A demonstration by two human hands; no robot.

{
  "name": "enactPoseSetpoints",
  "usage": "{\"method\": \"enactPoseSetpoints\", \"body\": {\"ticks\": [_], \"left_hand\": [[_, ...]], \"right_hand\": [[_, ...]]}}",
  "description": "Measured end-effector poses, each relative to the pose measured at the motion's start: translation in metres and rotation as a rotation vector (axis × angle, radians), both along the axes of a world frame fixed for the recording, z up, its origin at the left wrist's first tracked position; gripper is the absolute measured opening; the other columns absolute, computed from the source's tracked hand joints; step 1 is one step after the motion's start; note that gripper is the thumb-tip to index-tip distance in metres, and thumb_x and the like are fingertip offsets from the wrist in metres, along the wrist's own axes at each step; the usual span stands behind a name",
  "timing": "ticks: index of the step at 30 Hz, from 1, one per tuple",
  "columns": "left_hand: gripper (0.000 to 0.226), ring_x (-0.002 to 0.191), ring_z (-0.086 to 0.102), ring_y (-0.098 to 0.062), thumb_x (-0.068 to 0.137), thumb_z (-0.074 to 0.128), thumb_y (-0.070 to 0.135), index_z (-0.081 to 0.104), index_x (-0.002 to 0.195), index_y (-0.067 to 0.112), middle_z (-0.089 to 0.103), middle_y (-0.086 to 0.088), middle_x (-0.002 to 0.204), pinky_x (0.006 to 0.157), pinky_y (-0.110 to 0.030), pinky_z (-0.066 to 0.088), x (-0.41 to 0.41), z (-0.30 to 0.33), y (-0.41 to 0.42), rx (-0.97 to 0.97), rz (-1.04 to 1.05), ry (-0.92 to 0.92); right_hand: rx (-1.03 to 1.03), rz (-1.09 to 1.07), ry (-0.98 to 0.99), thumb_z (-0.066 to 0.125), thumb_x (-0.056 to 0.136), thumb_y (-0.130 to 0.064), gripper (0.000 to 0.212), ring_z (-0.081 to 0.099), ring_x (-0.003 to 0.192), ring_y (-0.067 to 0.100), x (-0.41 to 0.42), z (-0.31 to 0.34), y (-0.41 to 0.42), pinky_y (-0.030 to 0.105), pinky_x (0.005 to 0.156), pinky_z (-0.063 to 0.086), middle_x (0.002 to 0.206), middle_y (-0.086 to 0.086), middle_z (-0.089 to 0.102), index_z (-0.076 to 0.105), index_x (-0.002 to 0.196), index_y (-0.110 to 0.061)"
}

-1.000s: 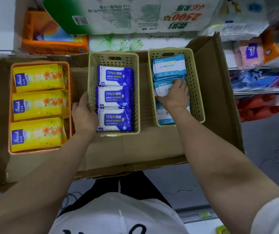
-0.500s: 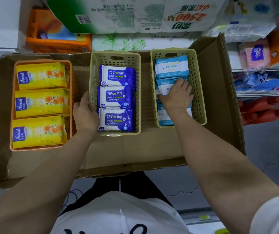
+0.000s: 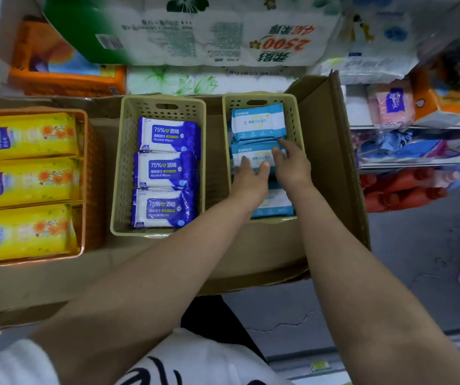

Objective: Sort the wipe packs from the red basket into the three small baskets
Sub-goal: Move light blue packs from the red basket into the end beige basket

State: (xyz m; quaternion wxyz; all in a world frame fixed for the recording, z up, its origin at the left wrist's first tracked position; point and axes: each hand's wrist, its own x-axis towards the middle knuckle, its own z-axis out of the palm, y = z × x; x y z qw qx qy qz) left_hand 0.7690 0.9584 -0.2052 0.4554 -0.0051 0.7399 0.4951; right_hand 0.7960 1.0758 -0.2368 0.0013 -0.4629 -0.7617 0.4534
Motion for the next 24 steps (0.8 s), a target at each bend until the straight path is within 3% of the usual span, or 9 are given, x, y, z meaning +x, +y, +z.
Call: {"method": "enactPoseSetpoints", "body": {"ticks": [4,7,11,14,16,18,21,24], "left_hand": [[0.068,0.138,0.038,-0.028,0.103,0.035,0.046,0.003,0.157,0.021,0.028,-0.007,0.158,0.111,-0.040,0.034,-0.005,-0.014,0.020,-0.104,0.173,-0.063],[0.057,0.127,0.048,-0.026,0.104,0.035,0.044,0.019,0.154,0.021,0.043,-0.007,0.148,0.107,-0.043,0.040,-0.008,-0.022,0.026,-0.086,0.279,-0.094],[0.043,0.108,0.053,-0.019,0.105,0.034,0.040,0.037,0.144,0.022,0.055,-0.005,0.132,0.100,-0.041,0.044,-0.008,-0.028,0.023,-0.037,0.272,-0.043],[0.039,0.112,0.055,-0.016,0.105,0.036,0.035,0.040,0.143,0.025,0.057,0.001,0.129,0.099,-0.037,0.045,-0.003,-0.030,0.021,0.012,0.258,0.045],[0.038,0.113,0.054,-0.013,0.105,0.037,0.031,0.038,0.143,0.027,0.055,0.005,0.129,0.095,-0.032,0.044,0.000,-0.032,0.020,0.029,0.251,0.085],[0.039,0.115,0.053,-0.012,0.105,0.038,0.027,0.038,0.144,0.027,0.054,0.005,0.131,0.094,-0.030,0.042,0.001,-0.032,0.020,0.039,0.241,0.117],[0.044,0.126,0.049,-0.018,0.105,0.036,0.028,0.032,0.149,0.024,0.047,-0.001,0.143,0.106,-0.037,0.041,-0.003,-0.030,0.022,-0.003,0.209,0.117],[0.050,0.142,0.033,-0.021,0.106,0.032,0.033,0.025,0.154,0.020,0.025,-0.005,0.159,0.116,-0.037,0.031,-0.003,-0.022,0.022,-0.123,0.097,0.194]], "right_hand": [[-0.109,0.010,0.010,0.046,0.103,-0.031,0.041,0.045,0.133,0.018,0.007,-0.006,0.005,0.029,0.101,0.038,0.147,0.001,0.048,0.048,0.144,-0.024],[-0.149,0.044,0.041,0.047,0.104,-0.029,0.040,0.045,0.131,0.015,0.011,-0.012,0.006,0.024,0.098,0.037,0.146,0.000,0.049,0.049,0.143,-0.022],[-0.154,0.065,0.062,0.048,0.103,-0.025,0.039,0.046,0.120,0.007,0.018,-0.017,0.009,0.021,0.090,0.041,0.143,-0.004,0.049,0.048,0.143,-0.027],[-0.092,0.110,0.070,0.050,0.103,-0.020,0.041,0.044,0.124,0.006,0.019,-0.017,0.010,0.022,0.096,0.042,0.145,-0.004,0.046,0.046,0.144,-0.023],[-0.016,0.155,0.050,0.050,0.102,-0.017,0.043,0.037,0.137,0.012,0.019,-0.017,0.008,0.022,0.105,0.031,0.154,-0.001,0.037,0.046,0.145,-0.019],[0.079,0.204,0.023,0.051,0.102,-0.015,0.044,0.029,0.145,0.017,0.018,-0.017,0.006,0.020,0.105,0.024,0.159,0.002,0.032,0.046,0.146,-0.017],[0.121,0.193,0.019,0.053,0.101,-0.013,0.044,0.030,0.145,0.019,0.017,-0.015,0.002,0.026,0.112,0.026,0.159,0.003,0.032,0.048,0.144,-0.015],[0.183,0.185,0.086,0.054,0.100,-0.011,0.042,0.029,0.146,0.021,0.018,-0.010,-0.002,0.038,0.118,0.031,0.157,0.007,0.035,0.051,0.142,-0.012]]}}
